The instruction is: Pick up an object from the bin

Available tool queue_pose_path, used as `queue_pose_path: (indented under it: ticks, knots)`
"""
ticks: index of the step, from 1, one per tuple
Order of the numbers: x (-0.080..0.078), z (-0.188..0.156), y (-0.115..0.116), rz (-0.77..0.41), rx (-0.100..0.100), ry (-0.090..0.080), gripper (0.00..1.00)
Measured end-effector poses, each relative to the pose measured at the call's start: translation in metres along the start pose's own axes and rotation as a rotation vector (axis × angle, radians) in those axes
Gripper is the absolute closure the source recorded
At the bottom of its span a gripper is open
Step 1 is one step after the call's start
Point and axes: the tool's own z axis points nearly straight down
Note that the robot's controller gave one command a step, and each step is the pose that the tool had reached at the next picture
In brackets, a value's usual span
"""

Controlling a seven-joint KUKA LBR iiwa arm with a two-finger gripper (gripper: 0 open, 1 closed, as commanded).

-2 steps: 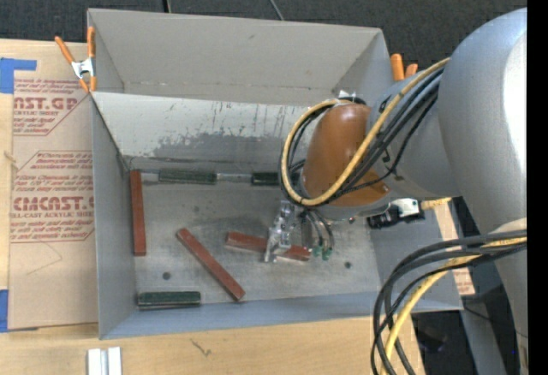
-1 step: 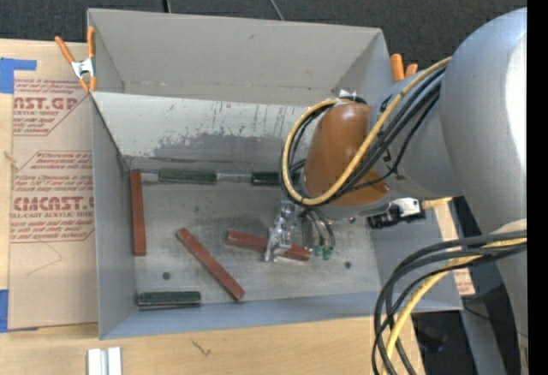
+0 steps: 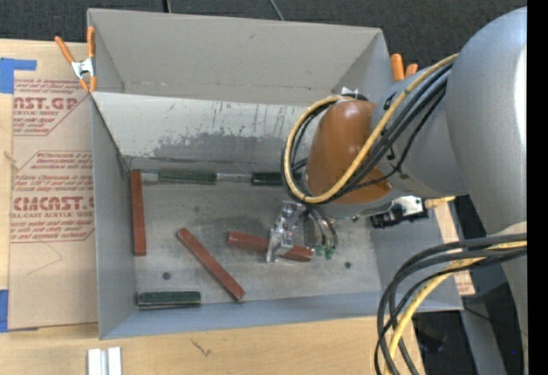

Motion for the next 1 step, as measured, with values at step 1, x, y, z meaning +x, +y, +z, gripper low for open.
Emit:
queue_pose_path:
  ticks: [1]
  knots:
    - [0.0009, -0.0071, 0.0003, -0.001, 0.000, 0.003, 1.00]
